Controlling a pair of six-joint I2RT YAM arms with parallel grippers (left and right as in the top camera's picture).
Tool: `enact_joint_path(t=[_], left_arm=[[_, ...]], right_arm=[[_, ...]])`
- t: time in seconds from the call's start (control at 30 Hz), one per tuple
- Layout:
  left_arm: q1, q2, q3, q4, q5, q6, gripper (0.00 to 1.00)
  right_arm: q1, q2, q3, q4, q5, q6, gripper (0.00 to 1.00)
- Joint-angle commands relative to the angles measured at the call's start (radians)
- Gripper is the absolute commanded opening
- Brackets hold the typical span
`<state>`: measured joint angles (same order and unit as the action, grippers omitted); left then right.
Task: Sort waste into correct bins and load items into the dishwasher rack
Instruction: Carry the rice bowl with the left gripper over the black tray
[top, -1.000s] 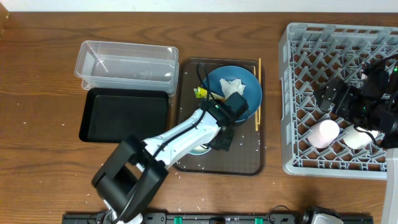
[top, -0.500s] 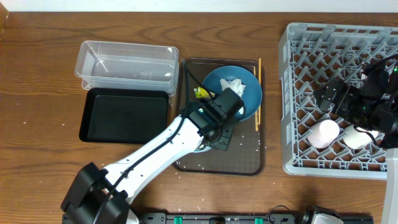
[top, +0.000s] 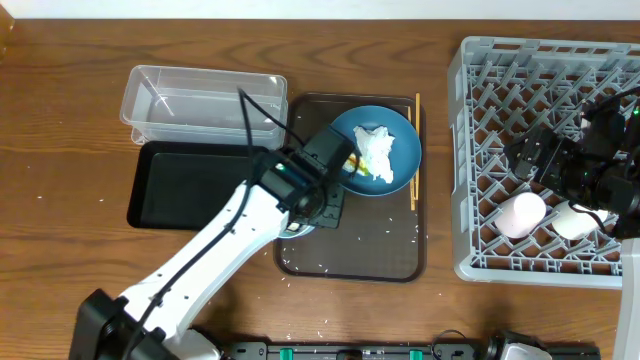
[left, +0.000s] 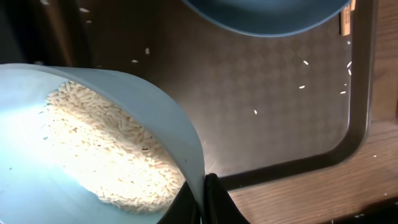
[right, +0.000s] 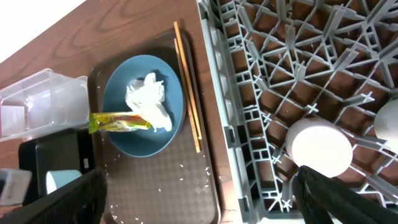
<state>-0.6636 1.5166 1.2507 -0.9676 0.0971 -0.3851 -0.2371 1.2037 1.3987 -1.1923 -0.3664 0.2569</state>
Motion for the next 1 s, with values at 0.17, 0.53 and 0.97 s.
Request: enact_joint_path(t=[0.17,0.53,0.97], left_arm=[[0.032,-0.068,-0.001,-0.019,-0.031,0.017,0.06],[0.085,-0.09,0.005,-0.044,-0.038,0.033,0.06],[0.258,-0.124,0.005,-0.071,-0.037,0.075,0.06]], right_arm=[[0.02,0.001,0.008,-0.008,0.0,0.011,0.94],[0.02,0.001,0.008,-0.009,0.0,0.011,0.94],[0.02,0.001,0.007,-0.012,0.0,0.011,0.95]])
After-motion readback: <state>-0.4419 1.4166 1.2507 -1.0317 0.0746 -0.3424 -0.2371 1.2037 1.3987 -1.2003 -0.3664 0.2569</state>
